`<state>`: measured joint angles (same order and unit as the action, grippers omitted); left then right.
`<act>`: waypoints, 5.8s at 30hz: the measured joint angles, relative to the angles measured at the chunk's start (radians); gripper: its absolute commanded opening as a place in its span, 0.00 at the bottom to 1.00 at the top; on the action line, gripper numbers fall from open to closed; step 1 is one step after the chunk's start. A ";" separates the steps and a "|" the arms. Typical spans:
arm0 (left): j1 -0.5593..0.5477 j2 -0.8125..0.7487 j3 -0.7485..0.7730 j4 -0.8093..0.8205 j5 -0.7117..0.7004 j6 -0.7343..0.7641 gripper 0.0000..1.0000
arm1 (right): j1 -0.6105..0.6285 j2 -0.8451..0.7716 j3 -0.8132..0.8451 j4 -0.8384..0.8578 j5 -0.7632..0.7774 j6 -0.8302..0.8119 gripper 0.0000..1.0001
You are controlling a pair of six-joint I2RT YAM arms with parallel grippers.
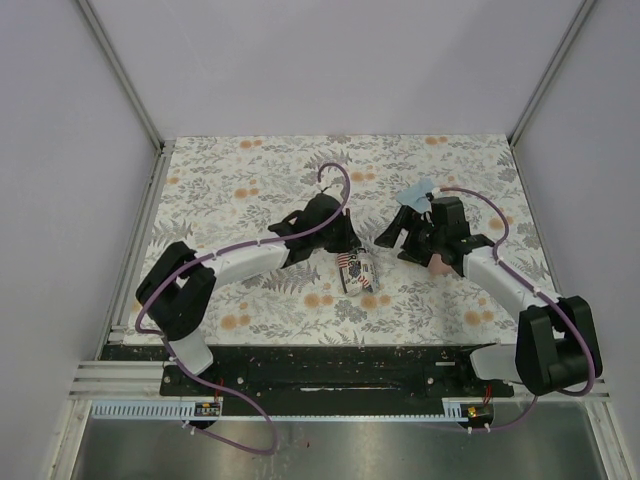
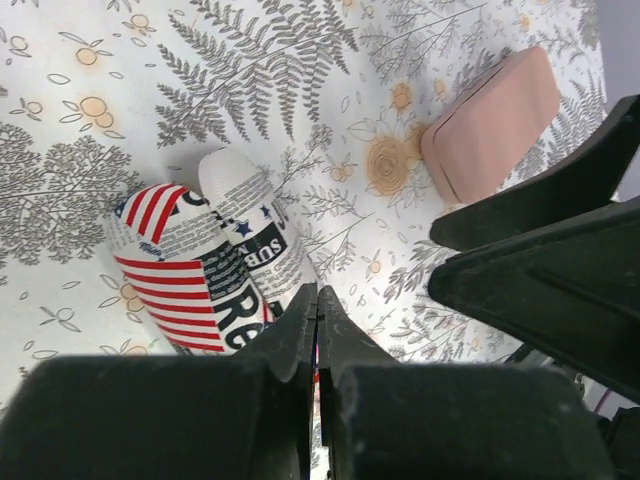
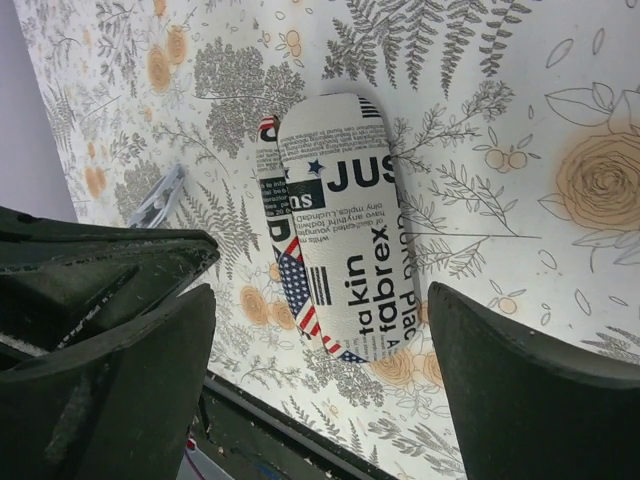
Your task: Organize the sunglasses
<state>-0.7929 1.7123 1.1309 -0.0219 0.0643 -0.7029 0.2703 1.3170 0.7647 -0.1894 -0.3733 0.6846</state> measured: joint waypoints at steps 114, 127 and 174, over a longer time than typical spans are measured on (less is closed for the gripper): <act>0.212 -0.451 -0.503 0.039 0.266 0.041 0.67 | -0.073 0.251 0.467 -0.465 0.365 -0.099 0.59; 0.239 -0.722 -0.507 -0.116 0.052 0.032 0.71 | -0.224 0.641 0.718 -0.429 0.524 0.037 0.47; 0.224 -0.616 -0.509 -0.198 0.061 0.028 0.89 | 0.212 -0.020 -0.073 -0.288 0.218 0.114 0.13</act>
<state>-0.5690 1.0958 0.6220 -0.2203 0.1257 -0.6746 0.4828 1.2968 0.6914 -0.4770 -0.1555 0.7986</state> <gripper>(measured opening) 0.880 0.028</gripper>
